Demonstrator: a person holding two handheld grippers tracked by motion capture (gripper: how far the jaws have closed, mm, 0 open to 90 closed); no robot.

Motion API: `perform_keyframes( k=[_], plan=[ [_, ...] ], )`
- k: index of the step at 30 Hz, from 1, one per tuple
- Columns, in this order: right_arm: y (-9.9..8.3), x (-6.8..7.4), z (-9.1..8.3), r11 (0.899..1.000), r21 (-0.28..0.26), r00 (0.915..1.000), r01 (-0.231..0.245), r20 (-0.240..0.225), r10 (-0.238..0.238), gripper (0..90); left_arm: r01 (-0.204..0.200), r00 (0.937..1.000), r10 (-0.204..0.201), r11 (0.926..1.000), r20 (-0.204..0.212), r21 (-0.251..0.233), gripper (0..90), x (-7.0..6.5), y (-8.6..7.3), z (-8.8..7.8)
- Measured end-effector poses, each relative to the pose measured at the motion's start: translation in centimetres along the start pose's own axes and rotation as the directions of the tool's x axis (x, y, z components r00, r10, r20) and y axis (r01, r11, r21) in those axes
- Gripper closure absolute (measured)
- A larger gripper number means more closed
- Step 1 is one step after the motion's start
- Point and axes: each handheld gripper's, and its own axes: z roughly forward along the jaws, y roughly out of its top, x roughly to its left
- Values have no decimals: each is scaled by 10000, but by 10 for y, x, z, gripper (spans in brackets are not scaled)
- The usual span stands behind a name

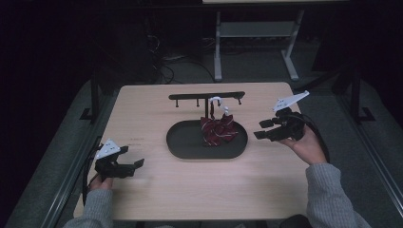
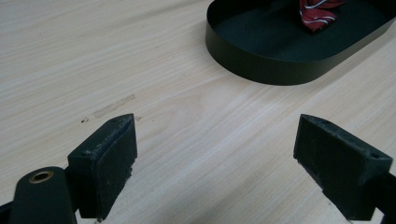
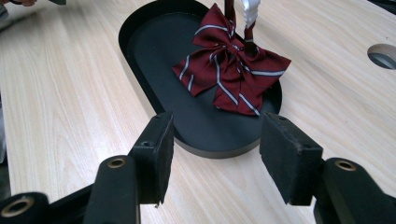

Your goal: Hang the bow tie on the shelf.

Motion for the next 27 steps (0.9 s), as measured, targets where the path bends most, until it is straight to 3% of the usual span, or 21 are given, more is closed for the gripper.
perform_keyframes(
  k=[27],
  plan=[
    [-53,4,4,9976,24,9976,-685,114,685,426,20,10000,-20,10000,4,6,130,-1,0,1]
  ],
)
